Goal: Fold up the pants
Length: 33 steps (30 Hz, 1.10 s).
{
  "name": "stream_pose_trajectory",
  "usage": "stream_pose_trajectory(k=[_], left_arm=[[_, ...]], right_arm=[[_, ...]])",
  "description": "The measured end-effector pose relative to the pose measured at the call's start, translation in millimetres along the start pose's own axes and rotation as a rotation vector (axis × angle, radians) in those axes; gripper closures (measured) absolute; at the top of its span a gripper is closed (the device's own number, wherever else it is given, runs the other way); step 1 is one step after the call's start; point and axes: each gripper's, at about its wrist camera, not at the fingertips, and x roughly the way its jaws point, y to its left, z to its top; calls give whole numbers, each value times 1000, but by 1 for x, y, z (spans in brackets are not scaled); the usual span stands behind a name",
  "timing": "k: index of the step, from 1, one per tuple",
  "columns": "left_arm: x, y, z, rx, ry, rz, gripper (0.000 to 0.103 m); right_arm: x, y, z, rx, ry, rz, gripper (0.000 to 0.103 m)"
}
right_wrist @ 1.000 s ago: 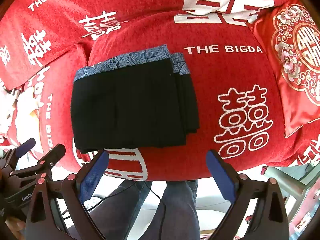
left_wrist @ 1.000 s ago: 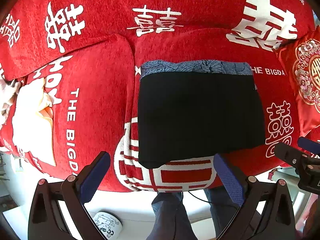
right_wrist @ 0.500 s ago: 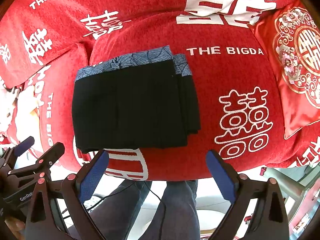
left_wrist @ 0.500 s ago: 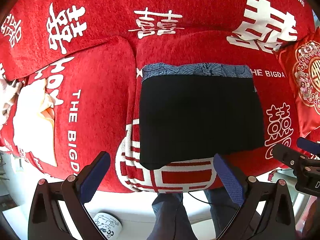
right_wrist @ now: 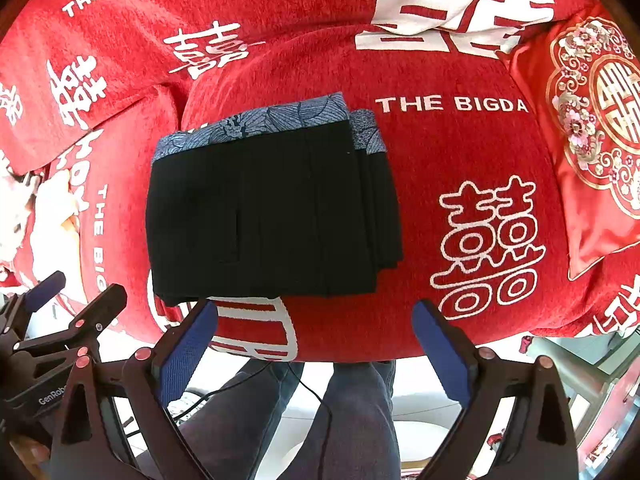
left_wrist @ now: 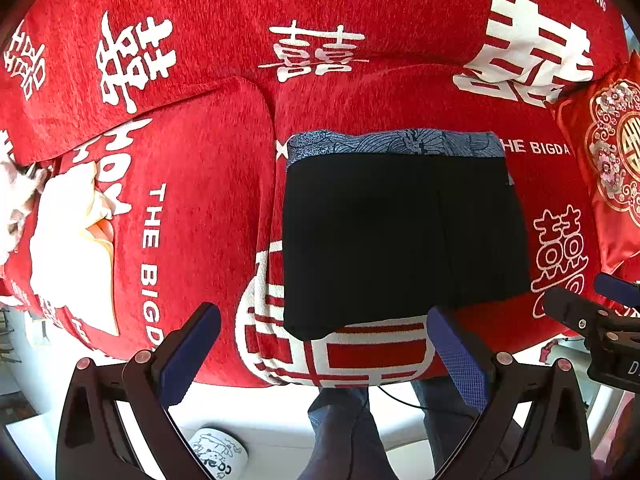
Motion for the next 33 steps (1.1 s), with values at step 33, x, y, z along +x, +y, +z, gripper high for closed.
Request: stream_pose_trajectory(k=[33], left_arm=[[-6,-1,0,3,-26,-6,0]], right_arm=[[-1,7,1,-34,0,-3,5]])
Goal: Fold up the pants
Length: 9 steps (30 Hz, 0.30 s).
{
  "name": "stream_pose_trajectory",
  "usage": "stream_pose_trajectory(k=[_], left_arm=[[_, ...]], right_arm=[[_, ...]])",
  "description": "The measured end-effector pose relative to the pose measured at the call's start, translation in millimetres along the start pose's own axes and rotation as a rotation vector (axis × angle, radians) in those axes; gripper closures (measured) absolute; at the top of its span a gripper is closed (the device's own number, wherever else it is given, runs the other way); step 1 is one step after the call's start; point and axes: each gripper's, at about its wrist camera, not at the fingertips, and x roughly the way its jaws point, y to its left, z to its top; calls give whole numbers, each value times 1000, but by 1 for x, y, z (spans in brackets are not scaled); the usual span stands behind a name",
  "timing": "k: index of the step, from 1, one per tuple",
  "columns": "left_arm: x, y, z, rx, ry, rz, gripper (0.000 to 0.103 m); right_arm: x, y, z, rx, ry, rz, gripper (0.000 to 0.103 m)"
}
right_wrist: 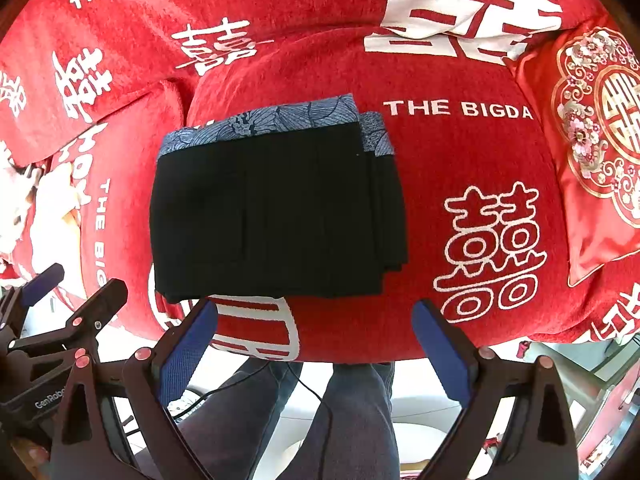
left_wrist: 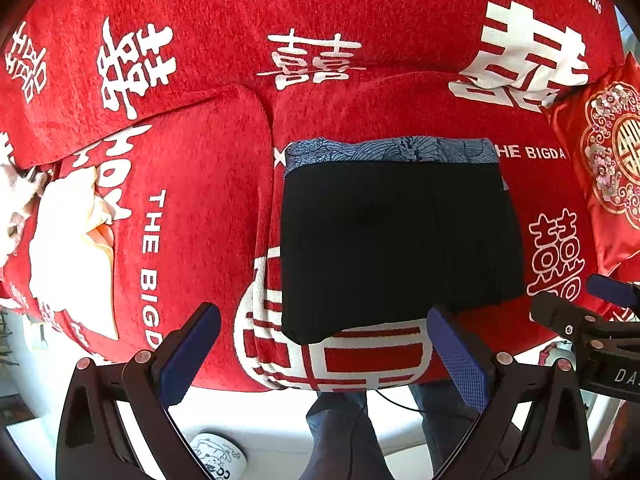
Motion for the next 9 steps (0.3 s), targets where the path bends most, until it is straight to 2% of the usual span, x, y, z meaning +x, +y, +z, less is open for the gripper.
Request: stream_pose_trajectory(k=[9], left_arm=[[-2,1,-2,-6,-10,14,0]], right_arm=[[0,0,-1,1,0,0,5]])
